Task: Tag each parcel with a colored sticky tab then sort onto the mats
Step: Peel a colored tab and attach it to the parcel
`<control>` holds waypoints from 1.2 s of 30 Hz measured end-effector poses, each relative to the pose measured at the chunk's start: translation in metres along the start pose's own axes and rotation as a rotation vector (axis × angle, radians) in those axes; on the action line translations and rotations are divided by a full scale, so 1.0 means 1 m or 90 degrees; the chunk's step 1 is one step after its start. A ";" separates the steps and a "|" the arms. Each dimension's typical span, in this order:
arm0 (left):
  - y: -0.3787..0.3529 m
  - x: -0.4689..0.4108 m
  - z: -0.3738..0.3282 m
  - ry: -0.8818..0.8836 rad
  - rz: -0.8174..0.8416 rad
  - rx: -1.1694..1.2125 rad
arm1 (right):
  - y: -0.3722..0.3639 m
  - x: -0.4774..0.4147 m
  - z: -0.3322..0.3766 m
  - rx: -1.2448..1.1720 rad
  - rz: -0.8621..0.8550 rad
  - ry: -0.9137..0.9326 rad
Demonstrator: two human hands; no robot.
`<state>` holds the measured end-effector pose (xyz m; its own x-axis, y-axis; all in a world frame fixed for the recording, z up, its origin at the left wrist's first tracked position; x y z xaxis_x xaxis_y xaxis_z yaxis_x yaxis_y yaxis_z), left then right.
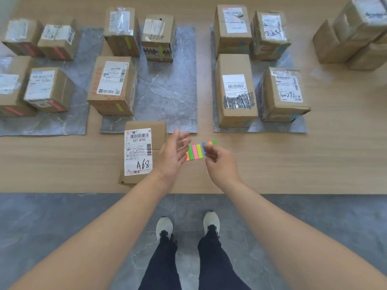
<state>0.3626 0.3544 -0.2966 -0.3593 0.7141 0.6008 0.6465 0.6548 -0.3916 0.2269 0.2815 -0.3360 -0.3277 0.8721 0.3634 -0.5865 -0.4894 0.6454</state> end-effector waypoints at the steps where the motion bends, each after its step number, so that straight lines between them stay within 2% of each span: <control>1: -0.002 -0.003 0.006 0.002 -0.008 0.003 | -0.002 -0.005 -0.001 0.009 0.012 0.015; 9: -0.002 -0.023 0.036 -0.037 -0.105 -0.060 | -0.006 -0.043 -0.003 0.208 0.015 0.178; 13: 0.004 -0.034 0.055 -0.018 -0.142 -0.029 | -0.014 -0.061 -0.001 0.272 0.046 0.231; 18: 0.007 -0.043 0.065 -0.017 -0.156 -0.007 | -0.020 -0.071 -0.010 0.300 0.068 0.219; 23: 0.007 -0.046 0.064 -0.005 -0.138 -0.057 | -0.017 -0.079 -0.009 0.304 0.081 0.213; 25: 0.008 -0.050 0.063 -0.020 -0.105 -0.138 | -0.015 -0.083 -0.008 0.289 0.079 0.208; 27: 0.004 -0.051 0.058 -0.078 -0.054 -0.317 | -0.013 -0.086 -0.008 0.287 0.079 0.202; 30: -0.009 -0.044 0.042 -0.254 -0.025 -0.630 | -0.013 -0.090 -0.007 0.312 0.102 0.199; 31: -0.014 -0.042 0.044 -0.280 0.003 -0.708 | -0.013 -0.091 -0.007 0.325 0.109 0.203; 33: -0.017 -0.042 0.052 -0.287 0.037 -0.816 | -0.013 -0.090 -0.003 0.353 0.119 0.226; 36: -0.018 -0.040 0.060 -0.280 0.062 -0.895 | -0.014 -0.085 0.003 0.402 0.123 0.290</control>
<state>0.3254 0.3287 -0.3554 -0.2818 0.9246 0.2564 0.6944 0.0122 0.7195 0.2650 0.2139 -0.3740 -0.7307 0.6202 0.2855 -0.0030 -0.4211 0.9070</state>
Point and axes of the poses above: each hand's wrist, its own x-axis away from the middle knuckle, its own y-axis out of the back of the hand, z = x × y, the point moved 10 cm from there along -x, towards the middle knuckle, and after that the axes turned 15 degrees about x, right-handed, at the moved point
